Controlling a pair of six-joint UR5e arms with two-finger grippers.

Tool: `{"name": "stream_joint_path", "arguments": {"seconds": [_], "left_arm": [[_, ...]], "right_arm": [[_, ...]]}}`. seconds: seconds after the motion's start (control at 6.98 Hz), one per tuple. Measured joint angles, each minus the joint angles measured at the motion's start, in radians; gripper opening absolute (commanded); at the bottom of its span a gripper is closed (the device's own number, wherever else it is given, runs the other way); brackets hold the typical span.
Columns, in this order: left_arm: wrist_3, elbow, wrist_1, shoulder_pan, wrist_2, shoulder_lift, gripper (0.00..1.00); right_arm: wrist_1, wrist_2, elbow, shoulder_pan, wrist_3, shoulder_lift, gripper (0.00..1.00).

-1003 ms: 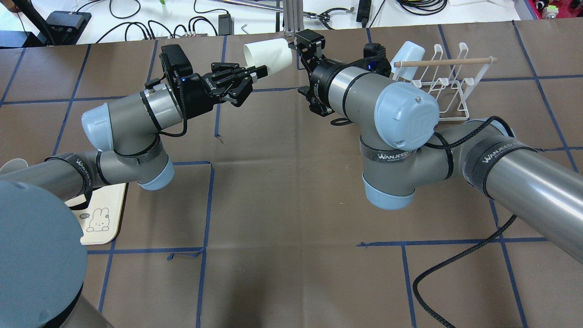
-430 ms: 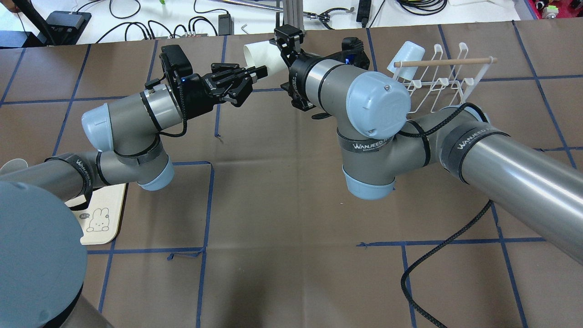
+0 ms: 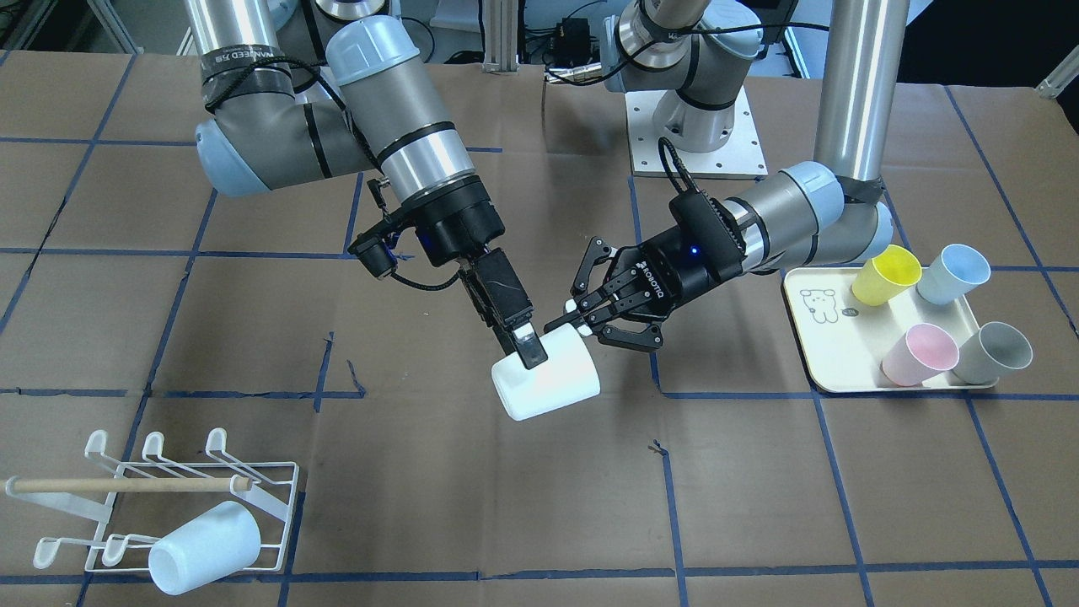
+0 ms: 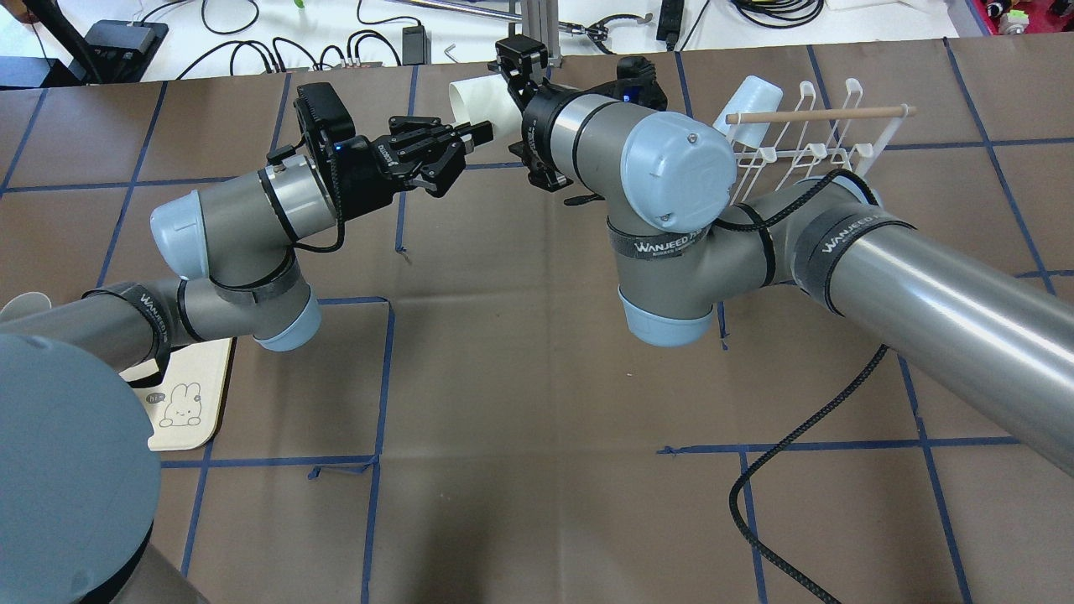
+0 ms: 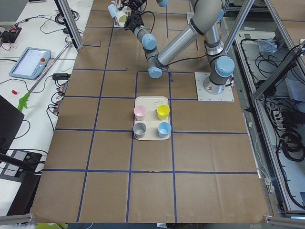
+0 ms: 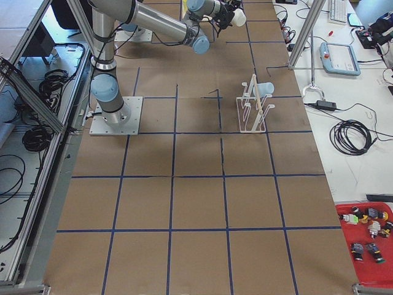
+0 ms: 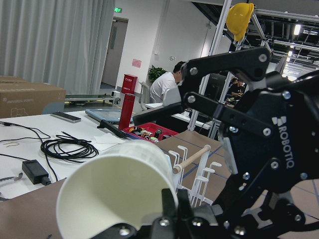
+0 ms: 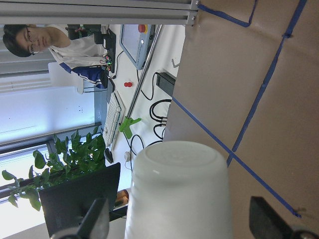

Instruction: Transfer IKEA cup to right arm and place on rack

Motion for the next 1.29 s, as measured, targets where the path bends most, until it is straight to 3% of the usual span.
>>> {"name": "stream_joint_path", "arguments": {"seconds": [1.29], "left_arm": [[-0.014,0.001,0.000,0.000,-0.001,0.001,0.10]], "right_arm": [[0.050,0.000,-0.048,0.005,-0.004,0.034,0.96]]}}
